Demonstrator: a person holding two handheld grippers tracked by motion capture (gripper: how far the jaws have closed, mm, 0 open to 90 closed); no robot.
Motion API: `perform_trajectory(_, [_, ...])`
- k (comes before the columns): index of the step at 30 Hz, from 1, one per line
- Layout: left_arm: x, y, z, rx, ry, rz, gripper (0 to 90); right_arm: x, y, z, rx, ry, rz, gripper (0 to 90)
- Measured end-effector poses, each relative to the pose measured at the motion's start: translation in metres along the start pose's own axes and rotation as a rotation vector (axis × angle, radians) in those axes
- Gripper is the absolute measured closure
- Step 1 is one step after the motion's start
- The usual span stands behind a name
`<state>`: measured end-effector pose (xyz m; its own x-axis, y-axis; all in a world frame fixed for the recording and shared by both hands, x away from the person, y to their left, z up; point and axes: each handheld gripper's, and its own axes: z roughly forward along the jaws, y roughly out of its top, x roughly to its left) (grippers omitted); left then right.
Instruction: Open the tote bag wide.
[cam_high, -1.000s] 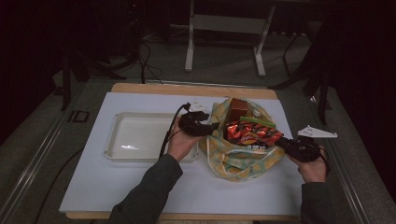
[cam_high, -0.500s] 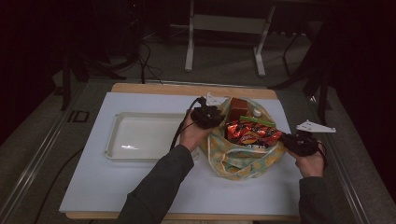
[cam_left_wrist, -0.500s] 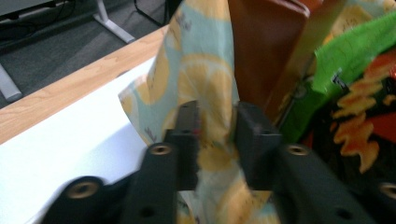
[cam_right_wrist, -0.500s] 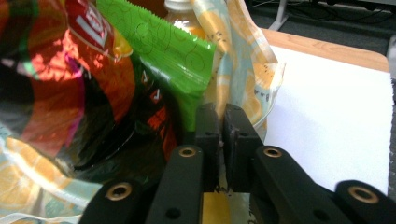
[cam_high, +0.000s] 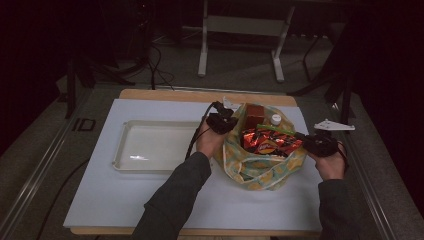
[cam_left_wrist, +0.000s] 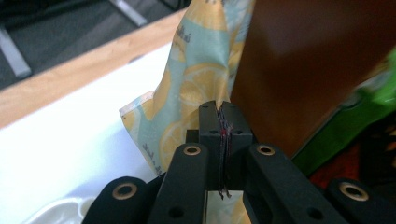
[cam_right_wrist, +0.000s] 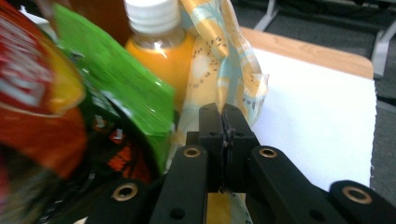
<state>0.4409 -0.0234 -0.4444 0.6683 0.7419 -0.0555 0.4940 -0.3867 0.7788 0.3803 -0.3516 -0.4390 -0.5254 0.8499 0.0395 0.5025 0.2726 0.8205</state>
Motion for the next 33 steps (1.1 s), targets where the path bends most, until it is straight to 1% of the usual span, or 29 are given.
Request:
perform_trajectory(3, [0.0,-0.006,0.007,0.045,0.016,-0.002,88.3,-0.002,-0.004,0.007,0.034,-0.007,0.001,88.3])
perform_trajectory(6, [-0.001,-0.014,0.014,0.086,0.021,0.003,88.4,-0.003,-0.011,0.011,0.054,-0.006,0.008,88.3])
perform_trajectory(8, [-0.002,-0.02,0.017,0.096,0.011,-0.009,88.3,-0.004,-0.017,0.013,0.064,-0.003,0.018,88.3])
perform_trajectory(10, [-0.003,-0.024,0.02,0.109,0.008,-0.011,88.2,-0.005,-0.023,0.015,0.073,0.001,0.028,88.3])
perform_trajectory(14, [-0.006,-0.029,0.025,0.137,0.012,-0.014,88.3,-0.007,-0.033,0.019,0.091,0.006,0.041,88.4])
perform_trajectory(15, [-0.006,-0.03,0.026,0.141,0.016,-0.018,88.3,-0.007,-0.034,0.02,0.095,0.005,0.043,88.4])
perform_trajectory(17, [-0.003,-0.032,0.027,0.145,0.031,-0.049,88.3,-0.008,-0.036,0.021,0.103,0.0,0.043,88.4])
perform_trajectory(18, [0.0,-0.033,0.028,0.153,0.031,-0.065,88.3,-0.008,-0.037,0.022,0.104,-0.003,0.041,88.4])
perform_trajectory(19, [0.002,-0.034,0.028,0.16,0.033,-0.072,88.3,-0.009,-0.038,0.021,0.108,-0.003,0.045,88.4])
perform_trajectory(21, [0.003,-0.036,0.029,0.183,0.049,-0.074,88.3,-0.009,-0.038,0.021,0.112,-0.006,0.042,88.3])
perform_trajectory(22, [0.004,-0.037,0.029,0.188,0.048,-0.083,88.3,-0.009,-0.038,0.02,0.114,-0.008,0.039,88.3])
perform_trajectory(24, [0.005,-0.038,0.027,0.181,0.047,-0.097,86.4,-0.009,-0.039,0.018,0.114,-0.008,0.034,86.8])
perform_trajectory(25, [0.005,-0.038,0.024,0.167,0.043,-0.104,81.1,-0.008,-0.039,0.017,0.109,-0.003,0.03,85.1])
perform_trajectory(26, [0.005,-0.037,0.021,0.149,0.035,-0.097,75.0,-0.007,-0.04,0.014,0.102,0.004,0.026,83.7])
perform_trajectory(27, [0.004,-0.036,0.016,0.127,0.025,-0.089,71.8,-0.006,-0.041,0.012,0.094,0.007,0.021,81.8])
perform_trajectory(30, [0.002,-0.033,0.002,0.079,0.014,-0.069,66.4,-0.004,-0.044,0.003,0.071,0.009,0.021,77.5])
perform_trajectory(33, [0.001,-0.031,-0.013,0.03,0.002,-0.066,64.9,0.0,-0.045,-0.007,0.037,0.017,0.018,74.3])
